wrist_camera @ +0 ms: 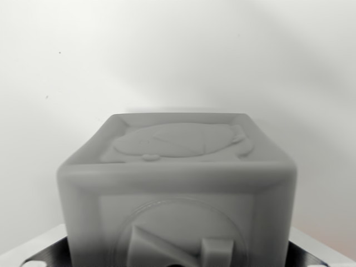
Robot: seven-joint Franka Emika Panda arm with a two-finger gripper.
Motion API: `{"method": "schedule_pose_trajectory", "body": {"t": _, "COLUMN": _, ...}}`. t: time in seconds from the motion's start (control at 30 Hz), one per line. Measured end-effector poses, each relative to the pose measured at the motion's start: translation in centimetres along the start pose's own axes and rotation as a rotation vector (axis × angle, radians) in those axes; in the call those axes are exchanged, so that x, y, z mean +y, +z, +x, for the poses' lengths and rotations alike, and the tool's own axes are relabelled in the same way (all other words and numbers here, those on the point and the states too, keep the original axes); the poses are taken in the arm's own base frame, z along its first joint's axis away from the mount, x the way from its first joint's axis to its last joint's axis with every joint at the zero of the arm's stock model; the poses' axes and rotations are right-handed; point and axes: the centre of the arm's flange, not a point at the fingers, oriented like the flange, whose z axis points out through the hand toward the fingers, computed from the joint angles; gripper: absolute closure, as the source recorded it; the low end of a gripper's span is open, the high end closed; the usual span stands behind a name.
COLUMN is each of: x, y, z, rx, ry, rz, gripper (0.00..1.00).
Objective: Destack cube
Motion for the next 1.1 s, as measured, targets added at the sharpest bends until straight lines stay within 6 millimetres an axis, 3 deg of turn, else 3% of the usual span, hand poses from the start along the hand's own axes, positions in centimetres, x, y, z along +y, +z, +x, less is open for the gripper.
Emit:
{"method": "schedule_pose_trajectory", "body": {"t": 0.5, "x": 0.0, "y": 1.3, "z": 0.0, "rx": 0.001, "ry": 0.0, "rz": 0.0, "gripper": 1.0}}
{"method": "schedule_pose_trajectory", "body": {"t": 0.53, "x": 0.0, "y": 1.3, "z": 0.0, "rx": 0.001, "ry": 0.0, "rz": 0.0, "gripper": 0.0}}
{"method": "schedule_pose_trajectory", "body": {"t": 1.1, "x": 0.0, "y": 1.3, "z": 0.0, "rx": 0.002, "ry": 0.0, "rz": 0.0, "gripper": 0.0}}
